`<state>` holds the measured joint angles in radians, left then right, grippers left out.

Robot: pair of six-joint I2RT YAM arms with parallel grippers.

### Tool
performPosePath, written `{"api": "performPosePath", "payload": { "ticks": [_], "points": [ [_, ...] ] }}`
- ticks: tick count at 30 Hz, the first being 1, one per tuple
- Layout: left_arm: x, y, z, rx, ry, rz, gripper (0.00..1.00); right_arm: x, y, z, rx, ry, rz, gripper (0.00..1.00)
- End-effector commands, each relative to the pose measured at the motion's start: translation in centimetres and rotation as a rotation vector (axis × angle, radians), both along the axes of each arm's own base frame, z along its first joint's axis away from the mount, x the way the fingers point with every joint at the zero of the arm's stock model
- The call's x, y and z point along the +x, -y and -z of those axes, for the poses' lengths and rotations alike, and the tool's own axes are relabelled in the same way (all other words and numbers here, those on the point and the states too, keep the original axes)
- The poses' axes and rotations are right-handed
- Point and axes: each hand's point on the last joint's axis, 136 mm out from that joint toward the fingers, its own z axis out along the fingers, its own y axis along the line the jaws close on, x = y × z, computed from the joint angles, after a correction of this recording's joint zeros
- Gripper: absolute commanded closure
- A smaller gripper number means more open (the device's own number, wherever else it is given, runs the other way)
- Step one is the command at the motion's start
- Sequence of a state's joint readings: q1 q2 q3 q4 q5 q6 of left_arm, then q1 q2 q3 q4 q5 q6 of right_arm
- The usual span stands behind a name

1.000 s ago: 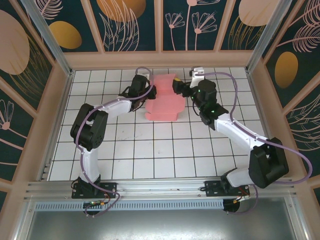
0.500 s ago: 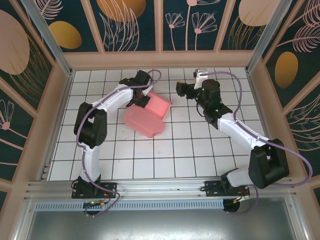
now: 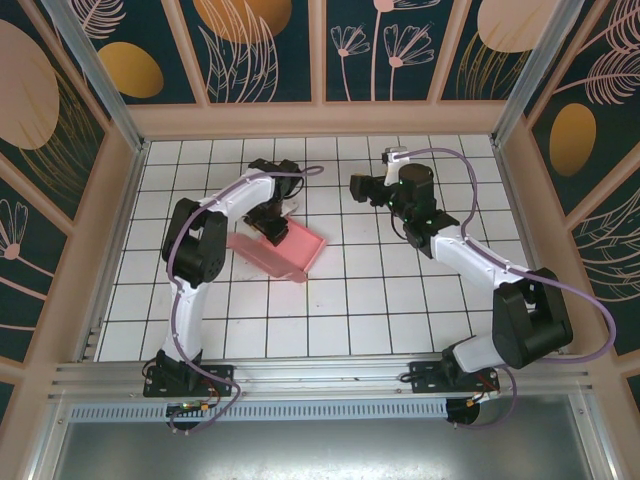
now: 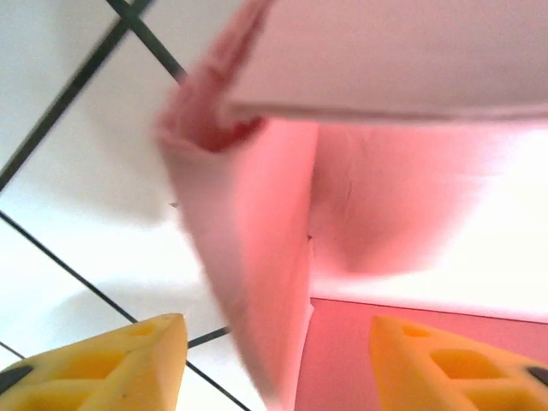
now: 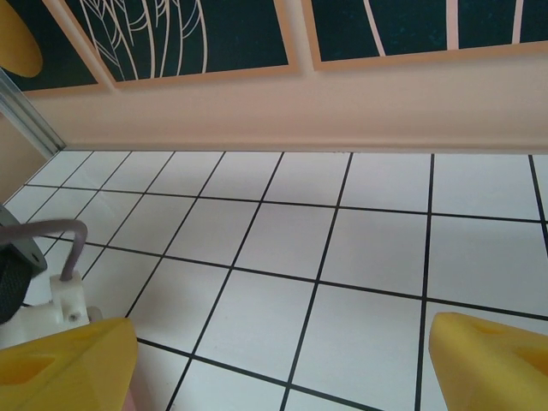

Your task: Fold the paper box

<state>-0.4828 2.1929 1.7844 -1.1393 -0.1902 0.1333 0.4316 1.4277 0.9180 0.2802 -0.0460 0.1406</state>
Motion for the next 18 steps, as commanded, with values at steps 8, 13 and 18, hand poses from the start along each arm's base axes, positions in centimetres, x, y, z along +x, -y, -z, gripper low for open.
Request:
{"api": "performPosePath", "payload": {
  "ticks": [8, 13, 18],
  "points": [
    [7.4, 1.9, -7.0, -0.102, 0.392, -0.120, 0.05, 0.4, -0.8, 1.4, 0.002, -0.020, -0.046, 0.11],
    [9.6, 1.1, -13.7, -0.247, 0.732, -0.327, 0.01, 0.5, -2.0, 3.3, -0.002, -0.067, -0.090, 0.11],
    [8.2, -4.3, -18.7, -0.376, 0.940, -0.589, 0.01, 0.4, -3.9, 5.3, -0.042, -0.098, -0.130, 0.11]
  ]
}}
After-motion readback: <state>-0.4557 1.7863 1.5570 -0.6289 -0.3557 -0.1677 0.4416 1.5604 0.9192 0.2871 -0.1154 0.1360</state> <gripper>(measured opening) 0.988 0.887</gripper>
